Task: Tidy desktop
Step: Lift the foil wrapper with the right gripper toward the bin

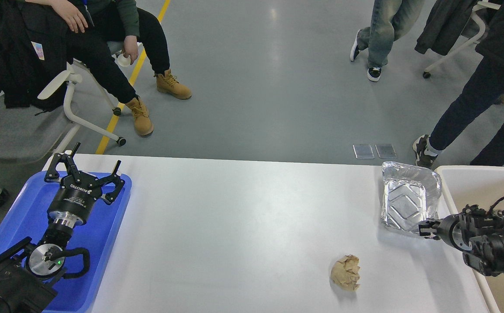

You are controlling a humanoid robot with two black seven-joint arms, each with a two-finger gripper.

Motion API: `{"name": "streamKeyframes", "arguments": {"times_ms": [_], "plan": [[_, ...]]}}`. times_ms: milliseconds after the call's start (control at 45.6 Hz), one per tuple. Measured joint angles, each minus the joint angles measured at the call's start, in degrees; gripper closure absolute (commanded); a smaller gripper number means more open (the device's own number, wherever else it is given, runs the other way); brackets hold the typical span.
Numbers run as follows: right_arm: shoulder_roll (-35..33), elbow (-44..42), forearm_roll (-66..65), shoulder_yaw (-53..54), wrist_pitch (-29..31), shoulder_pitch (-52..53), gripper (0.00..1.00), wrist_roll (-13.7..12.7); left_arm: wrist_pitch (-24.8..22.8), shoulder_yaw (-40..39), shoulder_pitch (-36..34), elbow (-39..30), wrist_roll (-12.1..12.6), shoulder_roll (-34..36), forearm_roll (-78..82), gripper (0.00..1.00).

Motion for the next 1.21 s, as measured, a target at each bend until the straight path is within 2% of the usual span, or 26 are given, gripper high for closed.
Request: {"name": "streamKeyframes", "arguments": {"times_ms": [263,482,723,811,1205], "plan": [[0.0,1.5,0.0,0.0,0.4,1.0,1.00,1.1,0.0,0.0,0.0,0.0,0.0,0.0,0.0,0.01],[-2.0,7.0,0.1,1.0,1.9,6.6,1.00,2.5,0.0,0.0,0.0,0.0,0.0,0.0,0.0,0.01],[-7.8,17.1,0.0,1.7,6.1,19.4,1.00,4.0,0.0,0.0,0.0,0.0,0.0,-0.1,0.0,0.01],[-11.1,21.5,0.0,1.6,9.5,26.3,1.00,4.3,0.0,0.0,0.0,0.0,0.0,-0.1,0.0,0.01],[-17.3,37.5,-1.1,-3.7,21.3,51.9,1.00,4.6,0.0,0.0,0.0,0.0,0.1,0.0,0.0,0.01]]}}
